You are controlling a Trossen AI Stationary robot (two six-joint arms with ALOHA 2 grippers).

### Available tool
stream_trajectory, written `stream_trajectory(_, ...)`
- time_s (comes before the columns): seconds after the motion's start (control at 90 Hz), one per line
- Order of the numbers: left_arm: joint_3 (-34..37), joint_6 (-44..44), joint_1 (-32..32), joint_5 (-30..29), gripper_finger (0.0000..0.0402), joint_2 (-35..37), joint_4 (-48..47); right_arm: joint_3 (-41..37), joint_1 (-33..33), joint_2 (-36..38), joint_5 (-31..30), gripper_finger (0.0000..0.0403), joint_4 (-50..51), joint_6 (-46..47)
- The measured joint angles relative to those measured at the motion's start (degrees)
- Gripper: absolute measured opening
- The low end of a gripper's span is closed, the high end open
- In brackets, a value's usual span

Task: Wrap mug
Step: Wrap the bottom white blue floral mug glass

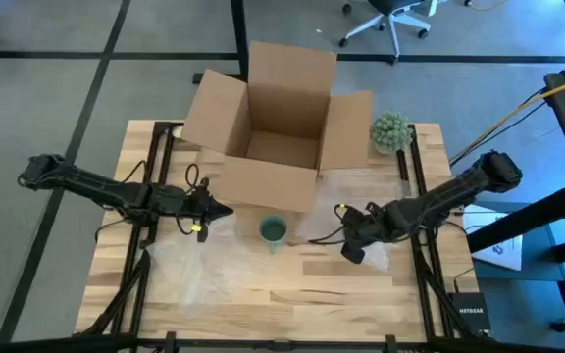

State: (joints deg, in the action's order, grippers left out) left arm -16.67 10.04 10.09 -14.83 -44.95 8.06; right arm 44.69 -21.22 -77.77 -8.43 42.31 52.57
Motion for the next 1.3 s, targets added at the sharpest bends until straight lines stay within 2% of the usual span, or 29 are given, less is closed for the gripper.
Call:
stream_trajectory(0.144, 0.71, 0.04, 0.0, 0.0, 0.0, 0.0, 0.06, 0.11, 1.6, -2.99, 2.87, 0.0, -2.44, -3.09)
stream_trajectory(0.322, 0.72, 0.78, 0.11, 0.0, 0.0, 0.0, 0.45, 1.07, 1.75, -3.92, 3.39, 0.0, -2.68, -5.89)
stream_trajectory(0.567, 0.72, 1.53, 0.11, 0.01, 0.0, 0.0, 0.31, 8.37, 1.75, -1.58, 1.99, 0.0001, 4.62, -9.31)
stream_trajectory(0.744, 0.72, 1.53, 0.11, 0.02, 0.0, 0.0, 0.3, 13.71, 1.75, -0.35, 2.48, 0.0001, 13.73, -9.57)
stream_trajectory(0.833, 0.72, 1.53, 0.11, 0.02, 0.0, 0.0, 0.32, 16.2, 1.75, -0.25, 0.59, 0.0001, 18.12, -9.59)
stream_trajectory(0.922, 0.72, 1.53, 0.11, 0.02, 0.0, 0.0, 0.32, 17.64, 1.75, -0.25, -3.54, 0.0001, 17.5, -9.59)
stream_trajectory(1.044, 0.72, 1.53, 0.11, 0.02, 0.0, 0.0, 0.3, 15.18, 1.77, -0.56, -5.83, 0.0001, 12.44, -9.59)
stream_trajectory(1.3, 0.72, 1.92, 0.11, 0.0, 0.0, 0.0, 0.08, 4.5, 1.75, -2.01, -0.51, 0.0001, 2.88, -5.05)
